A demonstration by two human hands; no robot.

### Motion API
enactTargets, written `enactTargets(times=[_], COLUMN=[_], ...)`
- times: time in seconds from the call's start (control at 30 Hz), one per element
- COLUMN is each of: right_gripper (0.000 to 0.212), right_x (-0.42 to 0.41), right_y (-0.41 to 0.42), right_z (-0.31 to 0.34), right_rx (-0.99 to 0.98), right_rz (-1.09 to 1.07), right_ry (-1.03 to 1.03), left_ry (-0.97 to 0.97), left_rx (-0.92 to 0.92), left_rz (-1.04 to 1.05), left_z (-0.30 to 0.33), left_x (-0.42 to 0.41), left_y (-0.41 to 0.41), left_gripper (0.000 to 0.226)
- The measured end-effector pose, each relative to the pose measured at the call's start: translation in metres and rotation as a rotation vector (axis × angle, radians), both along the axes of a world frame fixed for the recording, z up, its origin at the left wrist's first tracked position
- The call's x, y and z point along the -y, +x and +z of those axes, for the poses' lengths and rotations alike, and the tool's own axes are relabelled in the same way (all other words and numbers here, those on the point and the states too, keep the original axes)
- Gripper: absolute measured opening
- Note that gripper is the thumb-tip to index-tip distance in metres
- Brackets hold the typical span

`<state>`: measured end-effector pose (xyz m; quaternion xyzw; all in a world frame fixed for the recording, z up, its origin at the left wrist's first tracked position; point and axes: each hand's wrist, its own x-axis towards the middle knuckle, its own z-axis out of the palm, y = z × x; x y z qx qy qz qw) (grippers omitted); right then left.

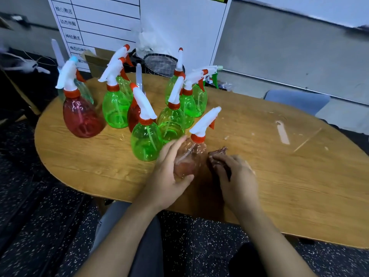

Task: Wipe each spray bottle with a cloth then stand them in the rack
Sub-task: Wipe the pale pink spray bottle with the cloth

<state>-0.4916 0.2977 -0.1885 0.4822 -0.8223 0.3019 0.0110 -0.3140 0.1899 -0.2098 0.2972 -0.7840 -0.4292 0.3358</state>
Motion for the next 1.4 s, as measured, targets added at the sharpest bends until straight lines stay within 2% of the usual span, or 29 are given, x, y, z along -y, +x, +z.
enactTargets(times=[0.23, 0.53, 0.8, 1.0, 1.27, 1.4], right_gripper=[0.034, 0.041, 0.045, 0.043, 0.047, 0.042], right_x=[-0.009, -0.041, -0.053, -0.038, 0.019, 0.048], right_y=[0.007, 0.039, 0.057, 0.045, 0.011, -0.014], right_z=[0.013, 0.081, 0.119, 0.133, 0.157, 0.178], right_rx=[-0.048, 0.000, 0.009, 0.026, 0.061, 0.156], right_rz=[-0.009, 0.089, 0.202, 0.238, 0.289, 0.324], right_ry=[0.123, -0.123, -0.143, -0.164, -0.155, -0.111], left_ry=[0.036, -0.057, -0.148, -0.129, -0.203, -0.118], left_rx=[0.028, 0.013, -0.107, -0.134, -0.097, -0.042], left_rz=[0.005, 0.064, 0.098, 0.072, 0.003, 0.015], left_z=[0.008, 0.065, 0.101, 0.112, 0.153, 0.172], left_x=[-0.003, -0.032, -0.045, -0.037, 0.023, 0.050], left_y=[0.007, 0.045, 0.060, 0.054, 0.013, -0.005], left_gripper=[0.106, 0.108, 0.097, 0.089, 0.082, 0.078])
